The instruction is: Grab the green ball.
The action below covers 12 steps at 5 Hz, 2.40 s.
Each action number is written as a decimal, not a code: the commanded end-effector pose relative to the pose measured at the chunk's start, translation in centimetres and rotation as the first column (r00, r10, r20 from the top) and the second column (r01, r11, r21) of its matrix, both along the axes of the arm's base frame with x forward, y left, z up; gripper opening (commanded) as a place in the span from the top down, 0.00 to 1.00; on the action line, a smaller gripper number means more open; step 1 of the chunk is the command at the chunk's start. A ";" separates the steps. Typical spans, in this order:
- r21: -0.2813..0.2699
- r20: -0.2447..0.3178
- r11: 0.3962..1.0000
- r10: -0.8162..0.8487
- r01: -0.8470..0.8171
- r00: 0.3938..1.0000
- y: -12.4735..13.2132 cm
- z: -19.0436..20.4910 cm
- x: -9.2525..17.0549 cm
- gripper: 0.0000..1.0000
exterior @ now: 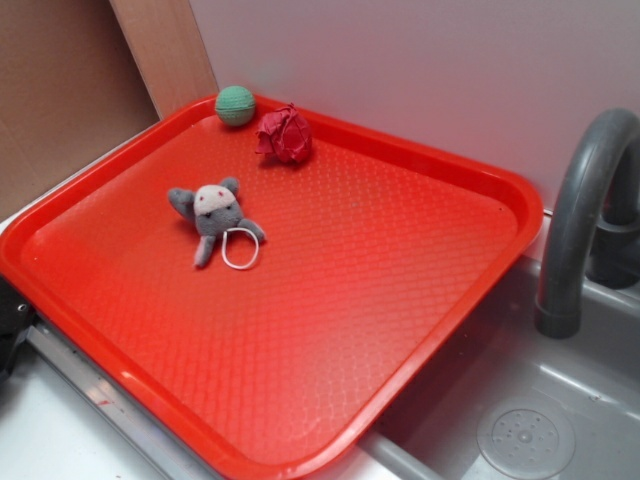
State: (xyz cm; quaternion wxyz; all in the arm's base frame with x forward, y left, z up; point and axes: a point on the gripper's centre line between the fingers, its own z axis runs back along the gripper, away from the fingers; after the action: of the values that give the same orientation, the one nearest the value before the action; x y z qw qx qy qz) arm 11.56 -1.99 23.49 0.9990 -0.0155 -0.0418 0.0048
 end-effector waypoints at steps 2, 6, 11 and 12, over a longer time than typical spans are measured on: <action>-0.049 0.037 0.999 0.009 -0.007 0.999 2.5 -1.3 3.5 0.00; 0.062 0.154 0.996 -0.073 0.064 0.985 8.2 -11.3 18.7 0.00; 0.161 0.030 0.987 -0.017 0.011 0.999 8.4 -19.1 25.2 1.00; 0.212 0.017 0.977 -0.040 0.035 0.999 6.6 -15.3 24.5 1.00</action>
State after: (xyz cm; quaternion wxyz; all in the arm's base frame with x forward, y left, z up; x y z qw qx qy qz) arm 33.86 4.95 3.86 0.9965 0.0814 0.0173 -0.0062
